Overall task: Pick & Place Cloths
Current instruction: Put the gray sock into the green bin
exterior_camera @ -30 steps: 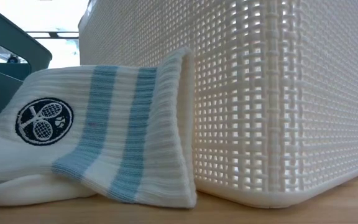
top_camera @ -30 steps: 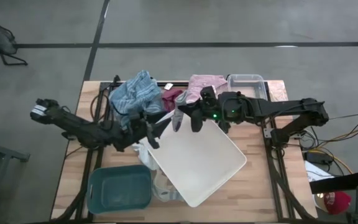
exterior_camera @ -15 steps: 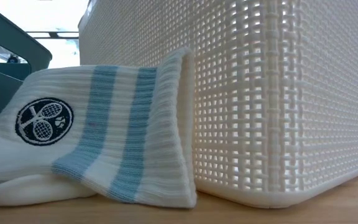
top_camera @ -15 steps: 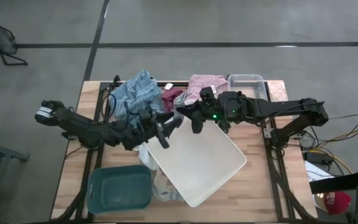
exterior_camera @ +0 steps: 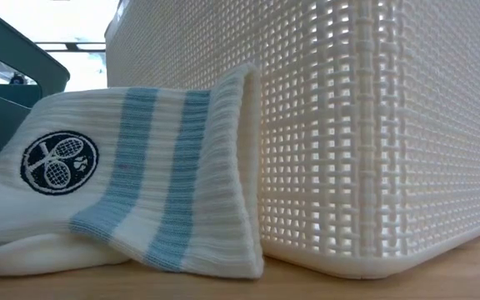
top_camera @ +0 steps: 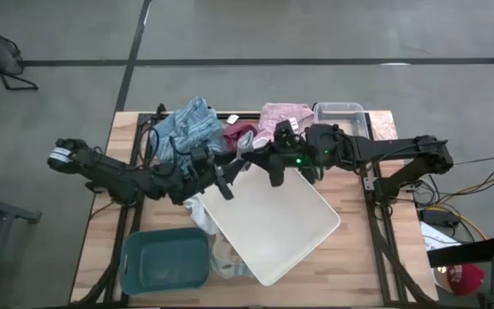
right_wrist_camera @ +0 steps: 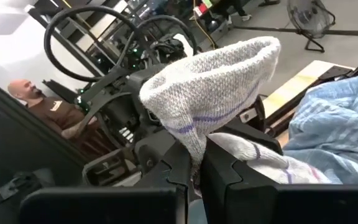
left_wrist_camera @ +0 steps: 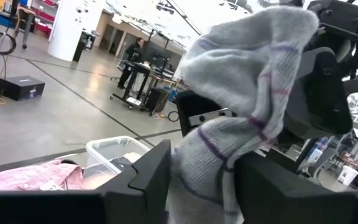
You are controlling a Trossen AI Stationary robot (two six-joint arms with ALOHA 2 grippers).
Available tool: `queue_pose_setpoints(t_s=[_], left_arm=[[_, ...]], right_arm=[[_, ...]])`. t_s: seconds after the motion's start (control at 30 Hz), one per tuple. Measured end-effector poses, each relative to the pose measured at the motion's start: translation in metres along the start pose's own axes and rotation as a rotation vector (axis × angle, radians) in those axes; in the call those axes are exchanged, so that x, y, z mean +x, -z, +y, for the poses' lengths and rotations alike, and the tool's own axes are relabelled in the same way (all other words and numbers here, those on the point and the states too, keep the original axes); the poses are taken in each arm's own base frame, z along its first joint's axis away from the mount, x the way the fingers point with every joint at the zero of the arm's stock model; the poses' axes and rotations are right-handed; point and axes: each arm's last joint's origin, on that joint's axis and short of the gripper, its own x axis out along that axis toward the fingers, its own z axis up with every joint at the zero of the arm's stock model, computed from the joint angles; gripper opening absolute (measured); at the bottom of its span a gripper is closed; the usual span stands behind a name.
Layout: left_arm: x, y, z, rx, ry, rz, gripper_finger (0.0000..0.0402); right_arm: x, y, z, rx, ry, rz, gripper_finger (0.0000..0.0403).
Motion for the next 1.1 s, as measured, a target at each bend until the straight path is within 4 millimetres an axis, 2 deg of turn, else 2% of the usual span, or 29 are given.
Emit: queue_pose_setpoints(t_s=[0.13,0.37,0.6,0.83,0.93,1.1], left_arm=[[0.000,0.000,0.000,0.009,0.003,0.000,0.0114],[-0.001,-0.002,-0.001,0.017,0.050,0.011,0.0015],[-0.002,-0.004,-0.001,0.013,0.065,0.011,0.0018],[-0.012,-0.018,-0.003,-0.007,0.216,0.066,0.0009],[-0.021,-0.024,0.000,-0.028,0.251,0.147,0.0013],[-0.040,-0.034,0.009,-0.043,0.257,0.290,0.0012]], right_arm=[[0.000,0.001,-0.001,0.005,0.002,0.008,0.0013],[0.000,0.001,0.000,0.010,-0.010,0.020,0.0013],[0.000,0.001,0.000,0.002,-0.014,0.023,0.0013],[-0.007,0.001,0.001,-0.067,-0.026,0.063,0.0018],[-0.009,0.001,0.000,-0.072,-0.011,0.083,0.0041],[-0.012,0.001,0.000,-0.090,-0.005,0.096,0.0101]])
